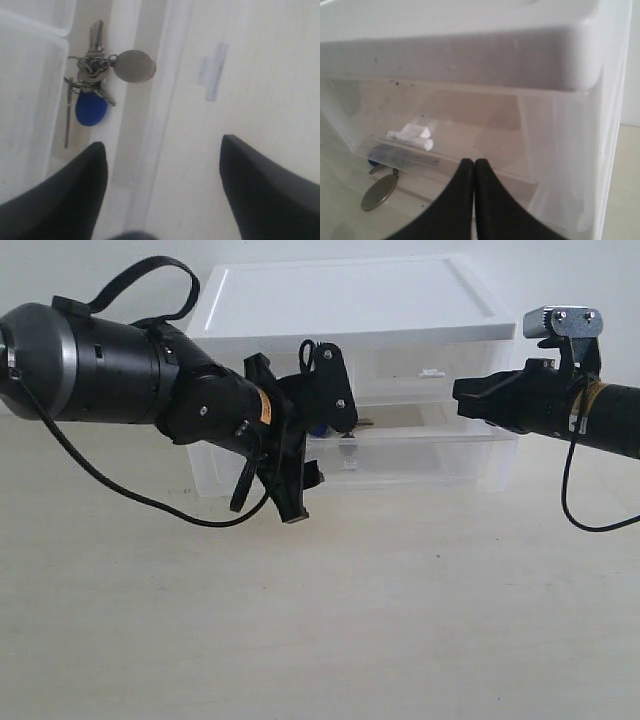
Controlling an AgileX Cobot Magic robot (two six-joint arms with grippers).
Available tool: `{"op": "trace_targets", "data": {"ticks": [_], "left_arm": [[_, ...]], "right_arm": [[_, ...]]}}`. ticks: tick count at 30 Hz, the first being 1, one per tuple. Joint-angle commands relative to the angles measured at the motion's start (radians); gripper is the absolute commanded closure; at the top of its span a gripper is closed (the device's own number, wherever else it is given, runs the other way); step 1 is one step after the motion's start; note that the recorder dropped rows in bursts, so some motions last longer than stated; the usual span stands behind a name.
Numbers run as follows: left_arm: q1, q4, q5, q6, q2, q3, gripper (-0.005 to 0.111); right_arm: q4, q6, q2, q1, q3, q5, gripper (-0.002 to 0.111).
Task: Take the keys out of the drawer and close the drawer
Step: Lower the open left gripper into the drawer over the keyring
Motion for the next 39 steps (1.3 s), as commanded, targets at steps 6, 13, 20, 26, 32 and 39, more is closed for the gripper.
{"op": "trace_targets", "data": {"ticks": [6, 13, 20, 26, 32, 39], "left_arm": [[0.001, -0.006, -0.050, -0.004, 0.019, -0.019, 0.070], [0.001, 0.000, -0.020, 0.019, 0.019, -0.019, 0.102], [-0.009, -0.004, 0.117, 0.105, 0.007, -0.017, 0.102], [-0.063, -0.038, 0.151, 0.132, -0.021, -0.004, 0.102], [-0.090, -0.061, 0.188, 0.130, -0.030, -0.004, 0.102], [-0.090, -0.059, 0.224, 0.145, -0.030, 0.025, 0.102]], "right_arm": [[0.047, 0.000, 0.000, -0.007, -0.016, 0.020, 0.108], [0.047, 0.000, 0.000, -0.007, -0.016, 0.020, 0.108], [0.047, 0.000, 0.000, -0.007, -0.016, 0.020, 0.108], [0.047, 0.000, 0.000, -0.007, -0.016, 0.020, 0.108], [0.047, 0.000, 0.000, -0.007, -0.016, 0.023, 0.108], [0.047, 0.000, 0.000, -0.007, -0.016, 0.023, 0.108]]}}
